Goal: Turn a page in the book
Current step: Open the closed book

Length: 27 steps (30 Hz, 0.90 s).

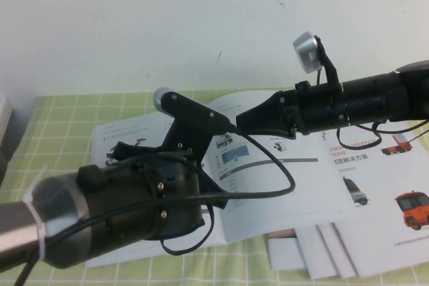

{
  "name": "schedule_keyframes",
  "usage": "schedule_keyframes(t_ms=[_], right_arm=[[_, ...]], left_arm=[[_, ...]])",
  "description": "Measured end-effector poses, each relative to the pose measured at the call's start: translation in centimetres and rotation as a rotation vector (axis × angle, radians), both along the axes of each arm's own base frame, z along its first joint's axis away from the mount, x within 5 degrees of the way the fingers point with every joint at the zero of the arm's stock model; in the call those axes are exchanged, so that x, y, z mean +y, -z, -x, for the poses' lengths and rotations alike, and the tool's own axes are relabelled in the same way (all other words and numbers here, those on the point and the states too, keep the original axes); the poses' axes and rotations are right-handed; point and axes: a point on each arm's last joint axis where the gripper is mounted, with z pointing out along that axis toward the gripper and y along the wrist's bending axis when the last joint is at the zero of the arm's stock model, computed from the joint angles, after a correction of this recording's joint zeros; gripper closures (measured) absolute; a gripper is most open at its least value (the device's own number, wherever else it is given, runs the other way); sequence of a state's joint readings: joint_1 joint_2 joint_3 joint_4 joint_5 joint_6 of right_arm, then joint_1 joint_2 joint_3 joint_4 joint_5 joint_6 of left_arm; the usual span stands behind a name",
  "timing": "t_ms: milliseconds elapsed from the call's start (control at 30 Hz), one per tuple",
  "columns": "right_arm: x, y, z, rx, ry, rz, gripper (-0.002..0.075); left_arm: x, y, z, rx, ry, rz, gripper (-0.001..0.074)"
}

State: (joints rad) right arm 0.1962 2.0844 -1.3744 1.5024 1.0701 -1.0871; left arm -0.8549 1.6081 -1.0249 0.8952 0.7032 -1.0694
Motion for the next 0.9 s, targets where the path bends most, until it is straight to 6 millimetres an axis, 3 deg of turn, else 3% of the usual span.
schedule_keyframes(t_ms=[133,233,400,533,900], right_arm=[[-0.5,1.3,-0.1,-0.05,-0.004,0.168,0.065],[-1.7,2.9,-0.3,-0.108,-0.019,0.407,0.0706],[-3.7,2.7,-0.7,-0.247,-0.031,0.717,0.0721],[-4.5,2.1,-1.1,-0.303,-0.044,0.815,0.0725],[-6.3,4.5,-0.2,-0.172,-0.159,1.032,0.0727]], left_arm=[[0.3,-1.0,0.2,-0.02,-0.008,0.023,0.0737],[0.5,-1.1,0.3,-0.023,-0.017,0.023,0.0737],[0.6,-1.1,0.3,-0.025,-0.015,0.004,0.0737],[0.4,-1.2,0.2,-0.031,0.002,0.016,0.0737],[0.3,-1.2,0.2,-0.033,0.006,0.027,0.0738]])
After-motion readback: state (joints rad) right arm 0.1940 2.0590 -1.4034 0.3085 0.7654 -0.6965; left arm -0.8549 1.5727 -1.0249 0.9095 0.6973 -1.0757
